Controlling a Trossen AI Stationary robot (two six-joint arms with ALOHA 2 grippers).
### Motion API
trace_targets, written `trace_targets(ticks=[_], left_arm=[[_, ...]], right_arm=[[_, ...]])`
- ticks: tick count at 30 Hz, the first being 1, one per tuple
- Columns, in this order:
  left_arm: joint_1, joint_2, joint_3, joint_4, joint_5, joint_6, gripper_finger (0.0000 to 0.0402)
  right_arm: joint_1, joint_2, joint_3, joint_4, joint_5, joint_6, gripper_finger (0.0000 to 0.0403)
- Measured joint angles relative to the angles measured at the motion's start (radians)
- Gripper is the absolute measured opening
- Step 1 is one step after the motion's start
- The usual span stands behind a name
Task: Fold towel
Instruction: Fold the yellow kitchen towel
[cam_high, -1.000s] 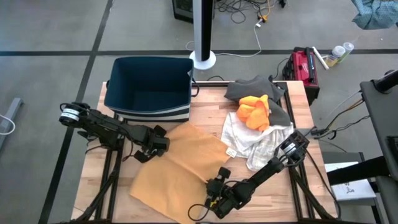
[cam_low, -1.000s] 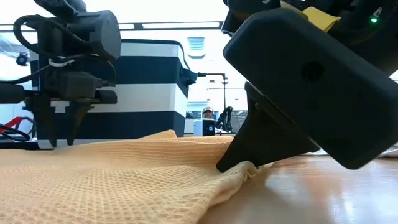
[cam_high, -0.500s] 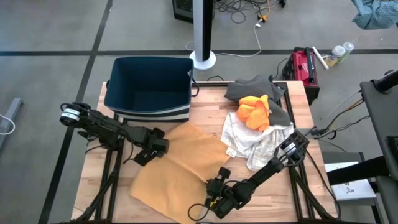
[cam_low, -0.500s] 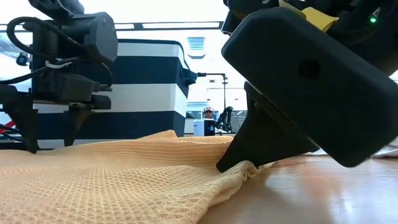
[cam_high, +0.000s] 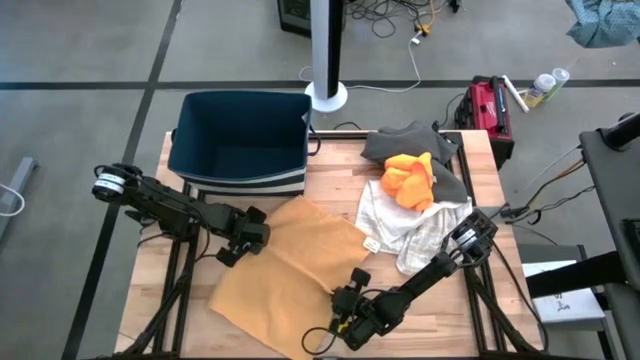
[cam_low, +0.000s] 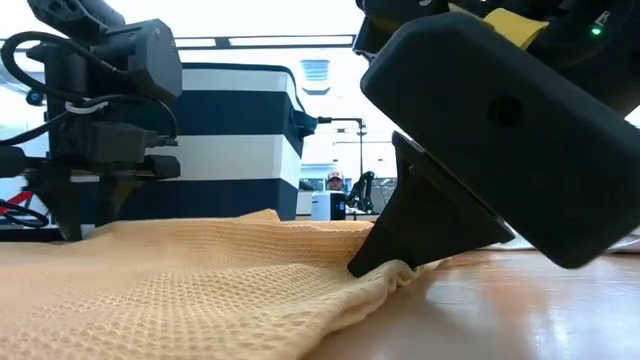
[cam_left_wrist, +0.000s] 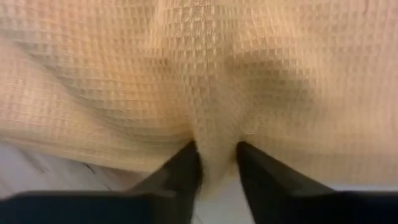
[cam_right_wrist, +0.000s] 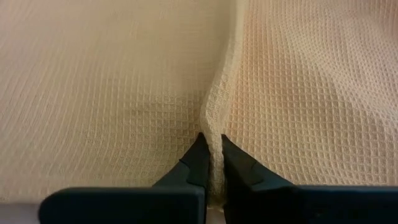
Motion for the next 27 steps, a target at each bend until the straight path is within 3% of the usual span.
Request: trace_targets(ticks=[4, 10, 19, 27], left_arm=[[0.001, 0.003, 0.000, 0.011, -0.023, -0.008, 0.0011], [0.001, 0.000, 0.005, -0.004, -0.027, -0.013, 0.0009], [-0.003, -0.040, 0.155, -0.234, -0.038, -0.091, 0.0001], [-0.015, -0.183, 0.343, -0.413, -0.058, -0.162, 0.0001]], right_arm=[[0.000, -0.004, 0.000, -0.001, -0.006, -0.032, 0.0013], [0.002, -0.027, -0.002, -0.008, -0.022, -0.077, 0.0013], [0.002, -0.100, -0.006, -0.078, -0.018, -0.109, 0.0013], [-0.004, -0.317, -0.005, -0.137, 0.081, -0.255, 0.0013]])
